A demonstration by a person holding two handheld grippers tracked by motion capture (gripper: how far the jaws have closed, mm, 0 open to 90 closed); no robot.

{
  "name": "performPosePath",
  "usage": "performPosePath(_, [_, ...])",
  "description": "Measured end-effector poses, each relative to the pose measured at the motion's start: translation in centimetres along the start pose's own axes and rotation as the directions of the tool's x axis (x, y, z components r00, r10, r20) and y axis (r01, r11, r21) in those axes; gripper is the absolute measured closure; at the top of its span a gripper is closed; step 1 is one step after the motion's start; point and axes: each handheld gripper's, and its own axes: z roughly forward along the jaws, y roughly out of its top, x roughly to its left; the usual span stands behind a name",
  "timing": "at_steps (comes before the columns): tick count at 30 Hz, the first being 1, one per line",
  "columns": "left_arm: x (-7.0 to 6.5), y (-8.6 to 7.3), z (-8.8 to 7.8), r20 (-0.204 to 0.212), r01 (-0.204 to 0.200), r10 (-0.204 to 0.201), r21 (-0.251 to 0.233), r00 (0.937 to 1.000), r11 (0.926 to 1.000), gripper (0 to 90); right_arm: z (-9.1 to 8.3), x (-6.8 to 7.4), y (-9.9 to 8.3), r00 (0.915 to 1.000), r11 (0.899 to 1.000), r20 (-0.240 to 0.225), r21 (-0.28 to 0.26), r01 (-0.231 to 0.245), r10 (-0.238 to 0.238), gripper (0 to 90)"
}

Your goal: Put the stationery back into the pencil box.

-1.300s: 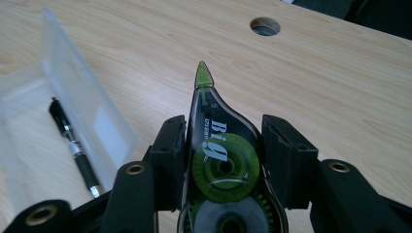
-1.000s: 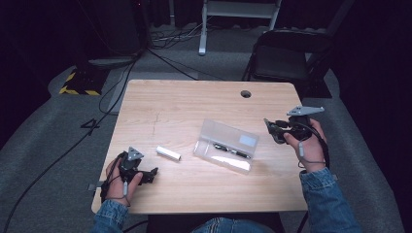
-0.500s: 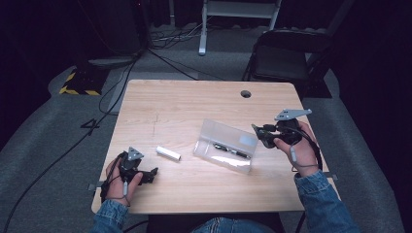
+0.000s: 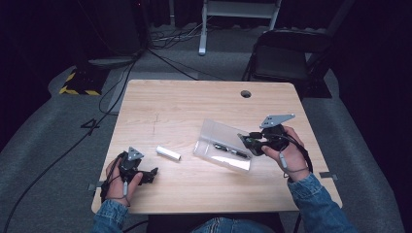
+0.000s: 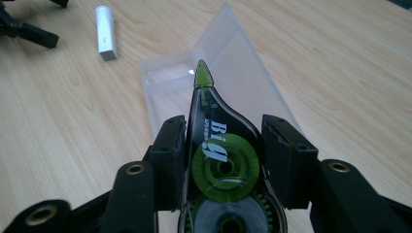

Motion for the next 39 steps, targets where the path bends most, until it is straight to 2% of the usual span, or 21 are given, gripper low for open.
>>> performPosePath(7, [0.0,0.0,0.0,0.000,0.000,0.000,0.001,1.0000,1.0000,1.3,1.6,0.8,-0.2,0.9985,0.998,-0.045,0.046,0.031,-0.029,53.8])
performPosePath(18, [0.0,0.0,0.0,0.000,0.000,0.000,0.000,1.0000,1.0000,1.3,4.0,1.2,-0.8,0.9931,0.992,-0.100,0.100,0.071,-0.061,53.8])
performPosePath(39, [0.0,0.0,0.0,0.000,0.000,0.000,0.000,1.0000,1.0000,1.3,6.5,1.0,-1.8,0.9890,0.981,-0.119,0.161,0.106,-0.087,53.8])
